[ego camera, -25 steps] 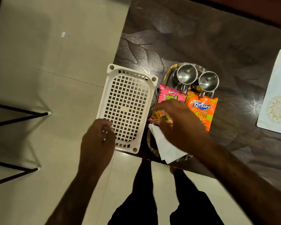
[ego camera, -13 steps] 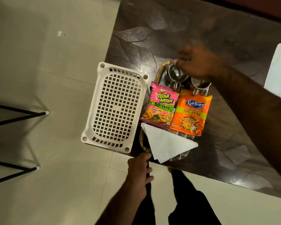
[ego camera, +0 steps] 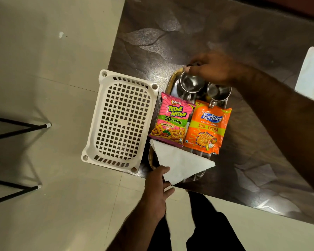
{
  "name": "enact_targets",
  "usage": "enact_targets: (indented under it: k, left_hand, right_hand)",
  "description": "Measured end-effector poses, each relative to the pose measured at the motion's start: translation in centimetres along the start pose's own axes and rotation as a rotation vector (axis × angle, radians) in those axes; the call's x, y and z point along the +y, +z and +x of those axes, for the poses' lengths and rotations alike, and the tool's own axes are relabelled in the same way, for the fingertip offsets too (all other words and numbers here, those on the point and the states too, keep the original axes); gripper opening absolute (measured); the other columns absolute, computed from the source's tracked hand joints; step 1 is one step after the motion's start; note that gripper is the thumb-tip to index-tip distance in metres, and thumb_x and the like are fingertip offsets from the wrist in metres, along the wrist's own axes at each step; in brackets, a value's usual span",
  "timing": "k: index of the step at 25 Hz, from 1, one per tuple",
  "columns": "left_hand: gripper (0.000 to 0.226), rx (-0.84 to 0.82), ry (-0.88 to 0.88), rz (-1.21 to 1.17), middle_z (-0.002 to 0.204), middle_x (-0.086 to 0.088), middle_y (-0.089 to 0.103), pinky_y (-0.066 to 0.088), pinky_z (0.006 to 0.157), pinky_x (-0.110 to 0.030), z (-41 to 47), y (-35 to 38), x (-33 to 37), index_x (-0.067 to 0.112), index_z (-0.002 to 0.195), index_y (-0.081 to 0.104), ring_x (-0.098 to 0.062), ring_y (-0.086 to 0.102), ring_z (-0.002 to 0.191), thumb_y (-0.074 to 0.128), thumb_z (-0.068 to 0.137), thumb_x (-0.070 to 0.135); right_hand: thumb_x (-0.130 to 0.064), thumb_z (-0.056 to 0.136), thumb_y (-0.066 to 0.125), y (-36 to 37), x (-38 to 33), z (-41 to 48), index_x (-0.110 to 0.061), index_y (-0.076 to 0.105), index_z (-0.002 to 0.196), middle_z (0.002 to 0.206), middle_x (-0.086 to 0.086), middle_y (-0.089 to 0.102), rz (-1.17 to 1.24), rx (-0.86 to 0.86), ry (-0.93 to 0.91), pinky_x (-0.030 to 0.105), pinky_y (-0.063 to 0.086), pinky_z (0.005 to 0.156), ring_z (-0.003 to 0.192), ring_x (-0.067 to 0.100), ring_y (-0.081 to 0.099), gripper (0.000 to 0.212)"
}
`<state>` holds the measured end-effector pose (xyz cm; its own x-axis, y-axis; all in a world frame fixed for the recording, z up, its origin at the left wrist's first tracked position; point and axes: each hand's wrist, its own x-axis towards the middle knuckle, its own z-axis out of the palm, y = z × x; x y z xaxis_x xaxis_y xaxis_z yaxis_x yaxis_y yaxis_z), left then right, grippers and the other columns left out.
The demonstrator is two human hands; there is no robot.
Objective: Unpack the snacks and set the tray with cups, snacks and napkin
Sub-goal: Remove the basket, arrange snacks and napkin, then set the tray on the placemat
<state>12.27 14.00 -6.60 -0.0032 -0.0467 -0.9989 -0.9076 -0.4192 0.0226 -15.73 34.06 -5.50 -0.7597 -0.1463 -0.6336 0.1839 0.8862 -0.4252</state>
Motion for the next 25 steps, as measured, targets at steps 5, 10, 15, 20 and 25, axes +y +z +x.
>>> enact_targets:
  k: [5, 10, 15, 20, 25]
  left_hand:
    - [0.031, 0.0, 0.018, -0.022, 0.117, -0.009, 0.067, 0.056, 0.083, -0.042, 0.4, 0.0, -0.5, 0.022, 0.113, 0.064, -0.03, 0.066, 0.106, 0.07, 0.082, 0.022]
    - [0.054, -0.054, 0.021, -0.056, 0.12, -0.006, 0.069, 0.056, 0.084, -0.042, 0.4, 0.4, -1.2, 0.023, 0.116, 0.064, -0.03, 0.066, 0.11, 0.074, 0.063, 0.025]
    - [0.057, -0.076, 0.065, -0.033, 0.123, -0.006, 0.064, 0.059, 0.084, -0.048, 0.3, -0.3, -1.4, 0.027, 0.115, 0.06, -0.032, 0.062, 0.114, 0.076, 0.06, 0.025]
    - [0.069, -0.094, 0.12, 0.031, 0.124, -0.007, 0.064, 0.057, 0.09, -0.053, -0.4, -1.4, -1.5, 0.025, 0.119, 0.055, -0.032, 0.062, 0.115, 0.077, 0.054, 0.025]
    - [0.057, -0.068, 0.218, 0.132, 0.124, -0.003, 0.061, 0.061, 0.08, -0.05, -2.4, -3.0, -1.0, 0.031, 0.122, 0.054, -0.03, 0.06, 0.113, 0.076, 0.072, 0.014]
  right_hand:
    - [-0.062, 0.099, 0.059, 0.0, 0.6, 0.2, -0.021, 0.067, 0.14, 0.145, 0.003, 0.065, 0.131, -0.021, 0.007, 0.044, 0.046, 0.118, 0.134, 0.024, 0.061, 0.06]
    - [-0.065, 0.101, 0.053, 0.2, 1.1, 0.2, -0.011, 0.073, 0.129, 0.138, 0.012, 0.071, 0.245, -0.004, 0.031, 0.05, 0.047, 0.118, 0.131, 0.03, 0.065, 0.064]
    - [-0.065, 0.1, 0.054, 1.0, 1.7, 0.0, -0.012, 0.074, 0.128, 0.14, 0.011, 0.07, 0.272, 0.035, 0.034, 0.049, 0.046, 0.119, 0.133, 0.028, 0.064, 0.064]
    - [-0.057, 0.102, 0.058, 1.3, 3.1, -1.5, -0.013, 0.078, 0.118, 0.125, 0.008, 0.076, 0.423, 0.067, 0.07, 0.047, 0.053, 0.111, 0.115, 0.024, 0.071, 0.05]
    - [-0.061, 0.1, 0.058, 0.9, 5.4, -5.1, -0.024, 0.078, 0.106, 0.113, 0.0, 0.078, 0.489, 0.15, 0.121, 0.048, 0.055, 0.108, 0.109, 0.024, 0.073, 0.042]
